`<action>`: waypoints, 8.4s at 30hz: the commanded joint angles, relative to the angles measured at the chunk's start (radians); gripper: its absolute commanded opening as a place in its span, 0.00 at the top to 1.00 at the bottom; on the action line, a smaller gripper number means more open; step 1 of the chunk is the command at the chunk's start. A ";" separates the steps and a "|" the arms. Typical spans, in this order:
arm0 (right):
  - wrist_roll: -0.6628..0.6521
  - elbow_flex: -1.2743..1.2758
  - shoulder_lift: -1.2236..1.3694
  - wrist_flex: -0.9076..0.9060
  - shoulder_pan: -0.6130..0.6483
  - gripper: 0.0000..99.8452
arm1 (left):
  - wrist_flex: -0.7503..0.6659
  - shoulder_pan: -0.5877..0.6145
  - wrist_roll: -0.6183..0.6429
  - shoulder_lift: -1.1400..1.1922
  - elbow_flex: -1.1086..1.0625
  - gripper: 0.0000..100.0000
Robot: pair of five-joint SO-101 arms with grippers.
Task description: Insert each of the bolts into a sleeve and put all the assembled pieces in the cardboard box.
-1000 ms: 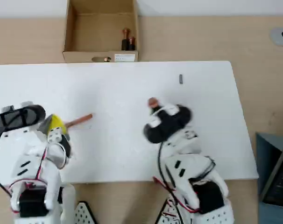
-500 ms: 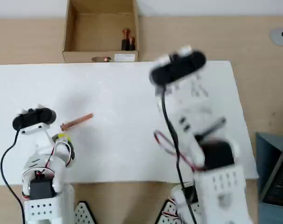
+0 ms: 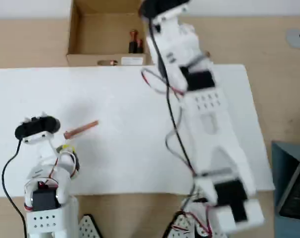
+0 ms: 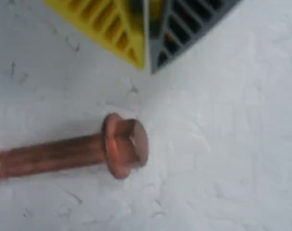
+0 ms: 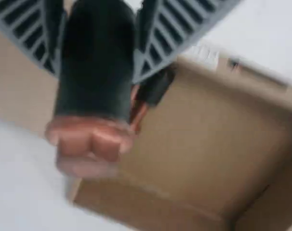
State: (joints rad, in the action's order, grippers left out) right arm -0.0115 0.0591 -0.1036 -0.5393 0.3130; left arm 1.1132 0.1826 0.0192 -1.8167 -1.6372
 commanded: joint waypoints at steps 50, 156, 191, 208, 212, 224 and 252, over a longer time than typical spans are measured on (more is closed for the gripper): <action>-0.399 -1.294 0.944 -0.370 0.084 0.87 | -0.003 0.014 0.002 -0.007 0.008 1.00; -0.996 0.093 0.303 -0.764 -0.308 0.81 | -0.003 0.014 0.002 -0.007 0.008 1.00; -0.792 -0.364 0.371 -1.020 -0.194 0.99 | -0.003 0.014 0.002 -0.007 0.008 1.00; -0.644 -0.323 -0.177 -1.249 -0.246 0.99 | -0.003 0.006 -0.005 -0.007 0.008 1.00; -0.609 -0.117 -0.397 -1.249 -0.262 0.99 | -0.034 0.014 -0.005 -0.005 0.029 0.99; -0.531 0.321 -0.799 -1.234 -0.381 0.99 | 0.026 0.006 -0.009 0.202 0.382 1.00; -0.442 0.530 -0.831 -1.126 -0.615 0.99 | 0.376 0.003 0.806 1.492 1.350 1.00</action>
State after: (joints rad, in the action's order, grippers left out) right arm -0.4703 0.5869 -0.9152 -1.6870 -0.2961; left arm 1.4799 0.1872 0.7281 -0.3606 -0.3621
